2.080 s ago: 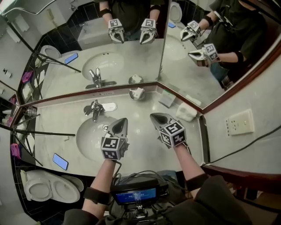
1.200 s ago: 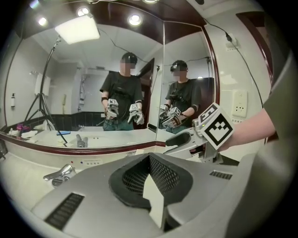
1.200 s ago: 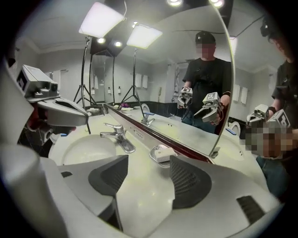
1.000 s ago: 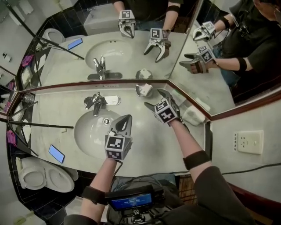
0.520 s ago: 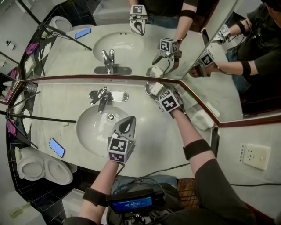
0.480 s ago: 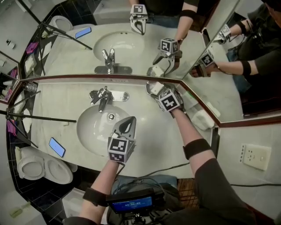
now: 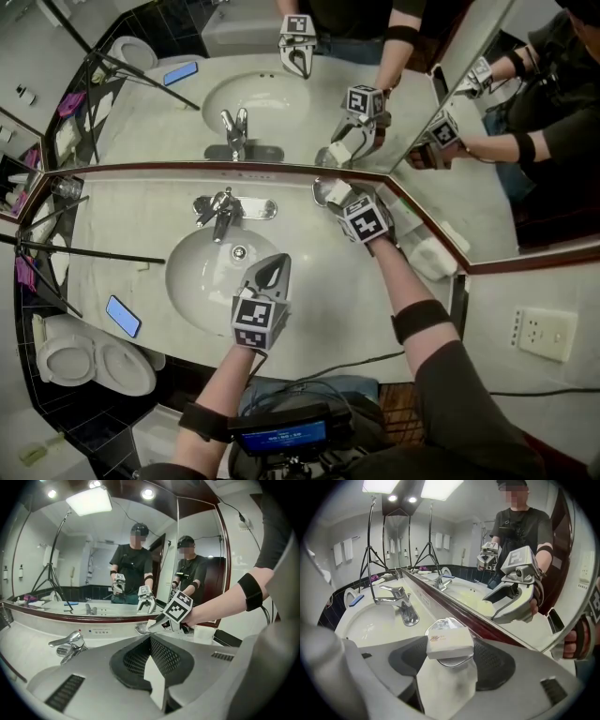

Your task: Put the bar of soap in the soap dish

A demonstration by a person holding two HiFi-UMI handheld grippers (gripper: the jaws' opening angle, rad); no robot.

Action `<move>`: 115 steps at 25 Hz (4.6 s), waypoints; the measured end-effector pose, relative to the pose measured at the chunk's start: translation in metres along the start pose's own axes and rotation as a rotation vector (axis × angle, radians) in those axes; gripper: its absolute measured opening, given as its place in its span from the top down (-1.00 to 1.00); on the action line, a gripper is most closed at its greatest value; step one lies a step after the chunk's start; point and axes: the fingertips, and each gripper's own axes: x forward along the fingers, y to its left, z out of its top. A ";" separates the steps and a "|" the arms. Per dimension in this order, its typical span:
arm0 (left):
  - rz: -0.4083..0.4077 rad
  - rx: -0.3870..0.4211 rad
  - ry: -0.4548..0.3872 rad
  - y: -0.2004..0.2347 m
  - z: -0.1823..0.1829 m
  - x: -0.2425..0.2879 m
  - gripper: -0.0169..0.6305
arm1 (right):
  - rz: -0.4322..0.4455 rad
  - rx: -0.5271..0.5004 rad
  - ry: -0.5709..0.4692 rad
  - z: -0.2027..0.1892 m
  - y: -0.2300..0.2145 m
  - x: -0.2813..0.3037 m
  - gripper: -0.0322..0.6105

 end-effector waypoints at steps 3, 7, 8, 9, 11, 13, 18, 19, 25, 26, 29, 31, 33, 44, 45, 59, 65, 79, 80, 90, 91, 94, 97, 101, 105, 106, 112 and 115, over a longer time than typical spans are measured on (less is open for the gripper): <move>-0.004 0.001 -0.002 -0.002 0.000 -0.001 0.94 | 0.004 0.017 -0.054 0.010 0.004 -0.017 -0.09; -0.016 0.010 -0.008 -0.008 0.004 -0.002 0.94 | 0.005 0.047 -0.146 0.018 0.005 -0.049 -0.09; -0.019 0.015 -0.011 -0.010 0.006 -0.002 0.94 | 0.008 0.064 -0.176 0.023 0.007 -0.061 -0.09; -0.021 0.022 -0.014 -0.012 0.007 -0.003 0.94 | 0.012 0.080 -0.206 0.027 0.010 -0.075 -0.09; -0.028 0.034 -0.021 -0.018 0.011 -0.003 0.94 | 0.019 0.103 -0.263 0.033 0.017 -0.105 -0.09; -0.040 0.048 -0.029 -0.026 0.015 -0.002 0.94 | 0.020 0.119 -0.315 0.035 0.024 -0.136 -0.09; -0.072 0.080 -0.045 -0.046 0.024 -0.003 0.94 | 0.007 0.142 -0.391 0.020 0.050 -0.205 -0.09; -0.079 0.085 -0.048 -0.050 0.026 -0.003 0.94 | 0.002 0.144 -0.399 0.015 0.054 -0.215 -0.09; -0.104 0.112 -0.046 -0.070 0.027 -0.005 0.94 | -0.016 0.119 -0.375 -0.018 0.078 -0.245 -0.09; -0.104 0.114 -0.044 -0.071 0.026 -0.005 0.94 | -0.012 0.119 -0.362 -0.023 0.082 -0.244 -0.09; -0.095 0.117 -0.033 -0.072 0.023 -0.007 0.94 | 0.004 0.120 -0.313 -0.042 0.091 -0.229 -0.09; -0.087 0.120 -0.027 -0.071 0.021 -0.007 0.94 | 0.014 0.111 -0.261 -0.060 0.094 -0.208 -0.09; -0.077 0.121 -0.021 -0.069 0.019 -0.009 0.94 | 0.029 0.106 -0.205 -0.079 0.098 -0.183 -0.09; -0.037 0.104 0.018 -0.055 0.000 -0.013 0.94 | 0.090 0.063 -0.005 -0.119 0.102 -0.073 -0.09; -0.034 0.102 0.022 -0.054 -0.002 -0.012 0.94 | 0.092 0.062 0.007 -0.120 0.102 -0.066 -0.09; 0.000 0.059 0.065 -0.031 -0.024 -0.010 0.94 | 0.108 0.014 0.151 -0.159 0.108 -0.016 -0.15; -0.001 0.054 0.067 -0.029 -0.027 -0.009 0.94 | 0.093 0.037 0.163 -0.159 0.104 -0.015 -0.20; -0.020 0.036 0.006 -0.030 -0.006 -0.011 0.94 | 0.085 0.083 -0.091 -0.077 0.096 -0.106 0.04; -0.024 0.035 -0.001 -0.031 -0.004 -0.011 0.94 | 0.074 0.084 -0.134 -0.068 0.093 -0.117 0.19; -0.057 0.055 -0.033 -0.047 0.008 -0.017 0.94 | 0.019 0.231 -0.399 -0.029 0.093 -0.226 0.85; -0.060 0.056 -0.034 -0.047 0.008 -0.018 0.94 | 0.016 0.237 -0.402 -0.033 0.096 -0.231 0.85; -0.070 0.059 -0.038 -0.049 0.008 -0.023 0.94 | 0.012 0.262 -0.411 -0.047 0.106 -0.241 0.85; -0.077 0.071 -0.040 -0.051 0.006 -0.027 0.94 | 0.009 0.276 -0.411 -0.060 0.113 -0.244 0.85; -0.081 0.075 -0.037 -0.053 0.004 -0.029 0.94 | 0.004 0.293 -0.393 -0.071 0.117 -0.243 0.85; -0.074 0.068 -0.035 -0.052 0.003 -0.029 0.94 | 0.010 0.290 -0.374 -0.076 0.118 -0.235 0.85; -0.073 0.067 -0.034 -0.052 0.003 -0.029 0.94 | 0.007 0.287 -0.368 -0.076 0.117 -0.233 0.84; -0.066 0.071 -0.024 -0.050 -0.001 -0.027 0.94 | -0.011 0.168 -0.241 -0.090 0.115 -0.201 0.52; -0.064 0.070 -0.016 -0.050 -0.003 -0.026 0.94 | 0.026 0.074 -0.136 -0.094 0.119 -0.177 0.19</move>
